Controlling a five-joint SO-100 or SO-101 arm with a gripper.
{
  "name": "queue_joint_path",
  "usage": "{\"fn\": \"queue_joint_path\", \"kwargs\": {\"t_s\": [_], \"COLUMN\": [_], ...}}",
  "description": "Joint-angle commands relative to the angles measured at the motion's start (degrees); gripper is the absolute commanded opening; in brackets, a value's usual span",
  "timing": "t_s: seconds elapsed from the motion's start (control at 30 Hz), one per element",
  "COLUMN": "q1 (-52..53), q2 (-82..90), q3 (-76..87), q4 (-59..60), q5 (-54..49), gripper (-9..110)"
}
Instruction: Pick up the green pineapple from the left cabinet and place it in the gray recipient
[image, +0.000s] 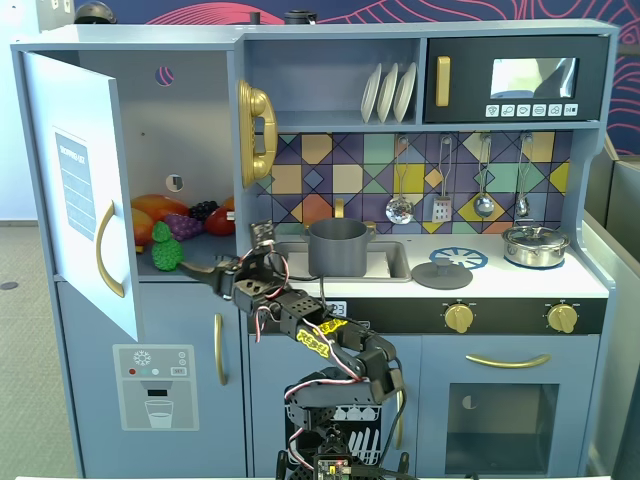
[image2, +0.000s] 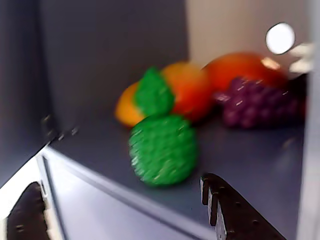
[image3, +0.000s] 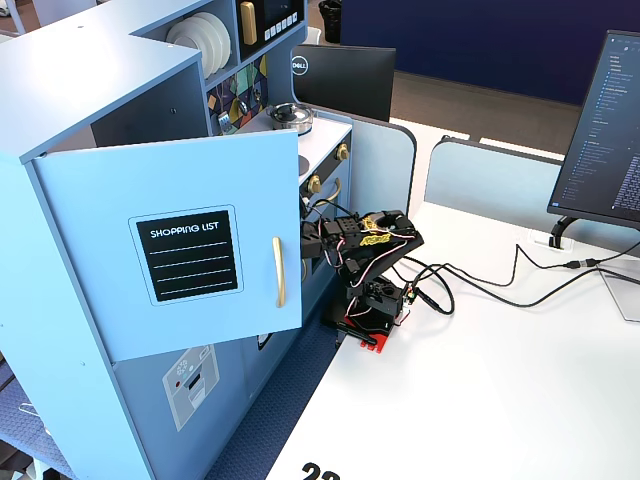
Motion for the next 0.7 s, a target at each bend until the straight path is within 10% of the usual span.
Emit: {"fn": "queue_joint_path", "kwargs": {"t_s": [0.0, 0.67], "q1": [1.8, -1.0], "q2": [-2.2, -15.6], "q3": [-5.2, -17.4], "q4": [-3.3, 4.7], "q5": [0.2, -9.5], "gripper": [42, 46]}}
